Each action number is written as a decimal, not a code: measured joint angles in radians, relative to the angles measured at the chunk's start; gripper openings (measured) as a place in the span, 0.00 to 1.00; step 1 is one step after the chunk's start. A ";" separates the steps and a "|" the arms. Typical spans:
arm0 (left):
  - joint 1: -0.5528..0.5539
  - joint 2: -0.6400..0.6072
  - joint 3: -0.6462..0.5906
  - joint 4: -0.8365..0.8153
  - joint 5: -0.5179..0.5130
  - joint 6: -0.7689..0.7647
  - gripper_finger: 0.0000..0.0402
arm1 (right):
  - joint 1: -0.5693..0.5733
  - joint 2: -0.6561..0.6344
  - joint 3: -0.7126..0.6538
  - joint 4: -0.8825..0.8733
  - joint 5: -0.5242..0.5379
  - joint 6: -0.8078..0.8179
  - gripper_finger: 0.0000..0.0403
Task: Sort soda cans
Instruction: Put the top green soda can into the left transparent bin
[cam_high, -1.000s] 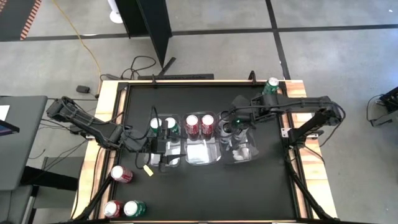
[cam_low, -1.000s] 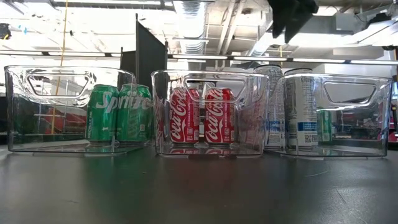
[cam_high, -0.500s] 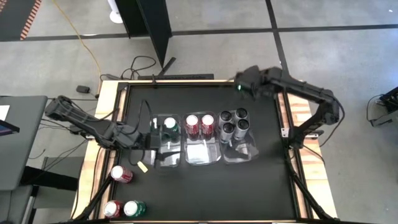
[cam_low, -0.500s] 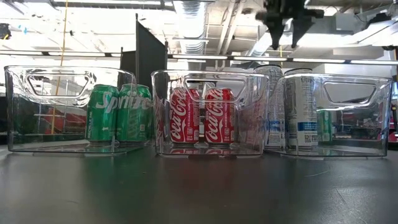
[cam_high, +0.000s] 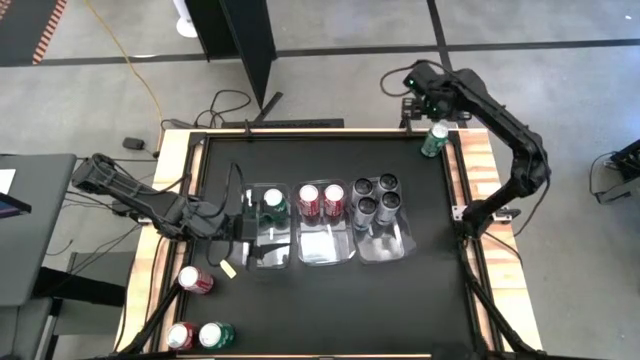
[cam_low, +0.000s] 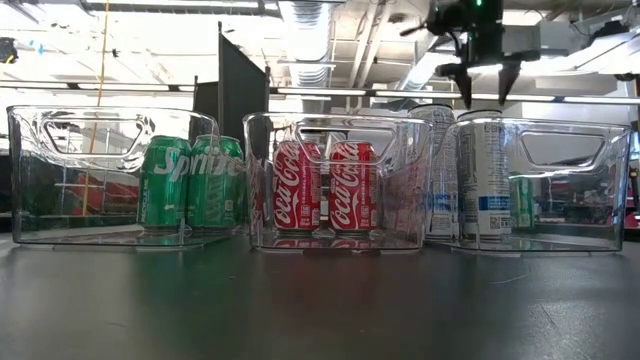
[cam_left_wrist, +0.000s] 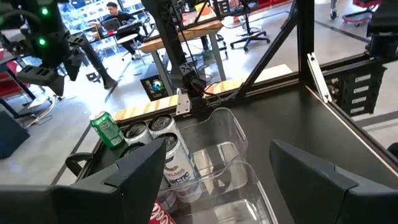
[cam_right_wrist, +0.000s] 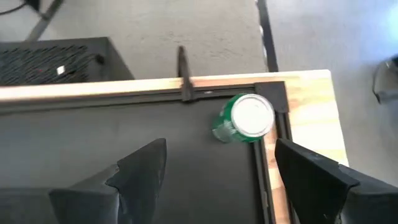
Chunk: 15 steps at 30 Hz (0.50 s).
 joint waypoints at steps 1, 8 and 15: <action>0.000 0.000 0.000 -0.001 0.000 0.003 0.70 | -0.021 0.000 -0.014 0.019 -0.002 -0.001 0.79; 0.000 -0.042 0.000 -0.107 0.002 -0.008 0.70 | -0.132 0.000 -0.167 0.135 -0.035 -0.031 0.79; 0.000 -0.149 -0.048 -0.143 0.002 -0.052 0.70 | -0.187 -0.003 -0.268 0.274 -0.044 -0.058 0.79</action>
